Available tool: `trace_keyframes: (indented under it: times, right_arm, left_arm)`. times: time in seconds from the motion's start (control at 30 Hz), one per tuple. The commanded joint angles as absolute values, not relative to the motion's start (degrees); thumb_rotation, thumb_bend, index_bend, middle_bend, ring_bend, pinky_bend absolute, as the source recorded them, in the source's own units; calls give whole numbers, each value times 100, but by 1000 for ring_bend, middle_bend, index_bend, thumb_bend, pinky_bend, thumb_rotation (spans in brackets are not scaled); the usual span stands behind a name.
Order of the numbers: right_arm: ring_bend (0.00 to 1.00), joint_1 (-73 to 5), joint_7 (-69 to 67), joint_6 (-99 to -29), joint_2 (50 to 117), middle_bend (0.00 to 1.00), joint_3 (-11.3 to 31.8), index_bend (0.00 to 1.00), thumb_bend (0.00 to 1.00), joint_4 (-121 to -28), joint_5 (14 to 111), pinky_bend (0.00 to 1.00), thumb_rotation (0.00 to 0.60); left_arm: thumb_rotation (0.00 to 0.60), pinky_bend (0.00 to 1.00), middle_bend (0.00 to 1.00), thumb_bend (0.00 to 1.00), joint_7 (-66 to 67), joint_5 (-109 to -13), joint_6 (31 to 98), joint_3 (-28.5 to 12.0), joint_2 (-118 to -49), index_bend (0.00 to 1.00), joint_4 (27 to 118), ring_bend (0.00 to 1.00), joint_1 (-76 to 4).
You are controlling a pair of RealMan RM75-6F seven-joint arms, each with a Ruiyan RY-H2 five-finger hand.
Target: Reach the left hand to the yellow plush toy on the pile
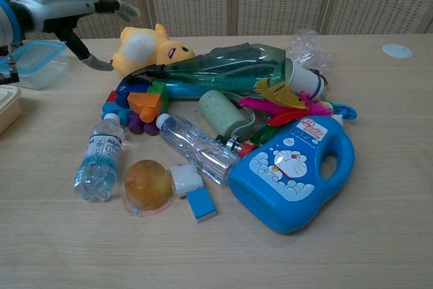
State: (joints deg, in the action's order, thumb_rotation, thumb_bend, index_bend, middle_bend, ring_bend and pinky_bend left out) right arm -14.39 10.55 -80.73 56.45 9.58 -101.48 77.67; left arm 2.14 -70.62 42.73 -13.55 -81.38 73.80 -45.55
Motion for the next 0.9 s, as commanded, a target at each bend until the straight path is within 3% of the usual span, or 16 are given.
trace_keyframes:
  times: [0.03,0.5,0.7,0.9]
  right_arm:
    - [0,-1413,1048,-8093,5629,175,949,131,245,-10154,7780,127,517]
    - [0,-1234,939,-8225,5522,175,913,130,247,-10216,7816,127,514]
    - [0,-1170,834,-8268,5470,175,910,132,245,-10249,7839,127,517]
    - [0,-1098,723,-8333,5408,176,911,132,243,-10278,7876,128,515]
  left_arm:
    - [560,0,139,255,340,-6910,4101,-1351,-8594,61,6918,0,-4824]
    - [561,0,139,260,317,-6590,3597,-1448,-9748,48,5639,0,-5530]
    - [599,0,194,302,279,-6566,3437,-1465,-10089,106,5166,3,-5768]
    - [600,0,211,344,184,-6620,3314,-1454,-10411,141,4695,7,-5964]
